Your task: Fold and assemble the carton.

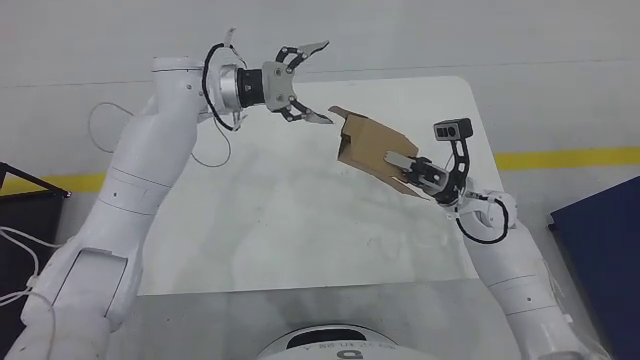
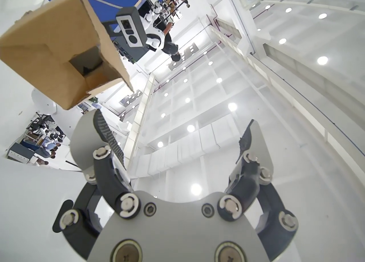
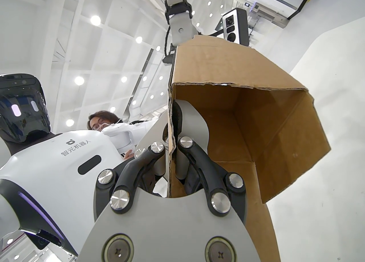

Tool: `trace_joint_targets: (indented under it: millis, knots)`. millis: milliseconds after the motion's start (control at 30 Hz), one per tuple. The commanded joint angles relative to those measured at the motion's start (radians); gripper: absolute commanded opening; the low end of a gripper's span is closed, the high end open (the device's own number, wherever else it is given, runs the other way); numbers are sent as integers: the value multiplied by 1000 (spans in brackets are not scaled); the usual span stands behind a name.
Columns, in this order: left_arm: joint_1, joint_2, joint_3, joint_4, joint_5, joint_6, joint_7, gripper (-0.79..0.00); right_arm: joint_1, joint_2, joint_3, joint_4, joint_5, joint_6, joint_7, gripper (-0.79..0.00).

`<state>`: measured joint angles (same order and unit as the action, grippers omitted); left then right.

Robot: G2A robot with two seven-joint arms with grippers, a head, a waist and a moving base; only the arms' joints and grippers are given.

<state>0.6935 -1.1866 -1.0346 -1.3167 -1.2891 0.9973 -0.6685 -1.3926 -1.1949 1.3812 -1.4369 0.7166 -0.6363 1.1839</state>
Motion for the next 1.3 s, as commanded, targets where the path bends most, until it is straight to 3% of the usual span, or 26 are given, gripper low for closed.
trace_joint_targets:
  millis: [0,533,900,1267]
  knots:
    - [-8,0,8,10,26,-10,12,-3,3,1,-4,1,1,0,0,-785]
    - [-45,-33,145,60,73,-47,-52,-157,8,11,-24,1,8,-13,-13,-785]
    - [-34,-24,134,43,99,-22,-73,-157,4,18,-30,8,16,-26,-26,-785]
    - [-9,-24,137,30,77,-16,-72,-212,9,22,-50,8,5,-36,-36,-785]
